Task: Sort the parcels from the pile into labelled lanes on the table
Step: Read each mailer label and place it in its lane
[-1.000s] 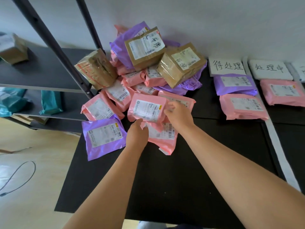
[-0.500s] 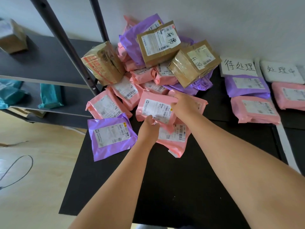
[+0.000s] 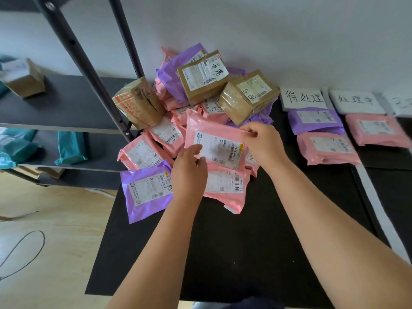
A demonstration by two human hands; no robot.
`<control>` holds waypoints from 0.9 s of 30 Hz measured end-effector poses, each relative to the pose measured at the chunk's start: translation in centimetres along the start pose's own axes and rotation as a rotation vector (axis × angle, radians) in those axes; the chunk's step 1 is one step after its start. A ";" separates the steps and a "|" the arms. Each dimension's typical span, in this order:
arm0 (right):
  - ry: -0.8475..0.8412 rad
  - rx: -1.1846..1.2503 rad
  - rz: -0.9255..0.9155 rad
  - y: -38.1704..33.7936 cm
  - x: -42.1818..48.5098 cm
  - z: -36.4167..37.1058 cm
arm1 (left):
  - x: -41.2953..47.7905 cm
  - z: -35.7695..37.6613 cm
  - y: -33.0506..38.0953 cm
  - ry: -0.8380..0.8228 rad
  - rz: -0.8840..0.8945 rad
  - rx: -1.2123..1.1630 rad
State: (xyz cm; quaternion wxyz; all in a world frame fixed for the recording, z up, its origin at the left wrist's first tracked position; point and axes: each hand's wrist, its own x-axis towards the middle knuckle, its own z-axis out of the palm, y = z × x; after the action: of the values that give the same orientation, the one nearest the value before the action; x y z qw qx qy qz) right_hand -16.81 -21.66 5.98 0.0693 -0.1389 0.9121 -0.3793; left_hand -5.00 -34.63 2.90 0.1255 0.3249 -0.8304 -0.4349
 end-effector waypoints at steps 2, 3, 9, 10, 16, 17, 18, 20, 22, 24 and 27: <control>0.005 -0.052 -0.076 -0.6 -1.6 -2.4 | -0.6 -0.9 2.0 0.069 0.178 0.054; 0.006 -0.075 -0.121 -0.9 -2.5 -3.6 | -0.9 -1.3 3.1 0.082 0.267 0.083; 0.016 -0.137 -0.242 -1.7 -6.6 -10.4 | -4.0 -1.8 8.8 -0.087 0.435 0.110; 0.025 -0.143 -0.244 -1.7 -6.9 -11.1 | -4.5 -1.8 9.7 -0.128 0.368 0.079; 0.235 -0.062 -0.204 1.2 -9.4 -17.1 | -8.3 0.6 14.3 -0.191 0.298 -0.076; 0.294 -0.024 -0.178 1.9 -9.9 -18.0 | -8.7 1.1 14.8 -0.169 0.277 -0.102; 0.352 0.037 -0.135 2.6 -10.5 -19.0 | -9.0 1.5 15.4 -0.147 0.255 -0.126; 0.436 0.170 -0.032 3.8 -11.9 -20.5 | -9.7 2.0 16.2 -0.119 0.190 -0.194; 0.455 0.247 0.033 5.0 -13.2 -21.3 | -10.4 2.3 16.8 -0.099 0.111 -0.307; 0.386 0.300 0.068 5.8 -14.1 -21.5 | -11.0 2.3 17.4 -0.079 0.063 -0.412; 0.254 0.399 0.059 5.8 -15.0 -21.7 | -12.0 2.3 18.6 -0.106 0.049 -0.523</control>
State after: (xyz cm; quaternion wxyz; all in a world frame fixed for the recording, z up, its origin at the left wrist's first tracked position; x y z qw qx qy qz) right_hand -8.70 1.42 17.38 -0.0087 -0.0470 0.8242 -0.5642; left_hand -5.02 -17.72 17.45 0.1719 0.2381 -0.7029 -0.6478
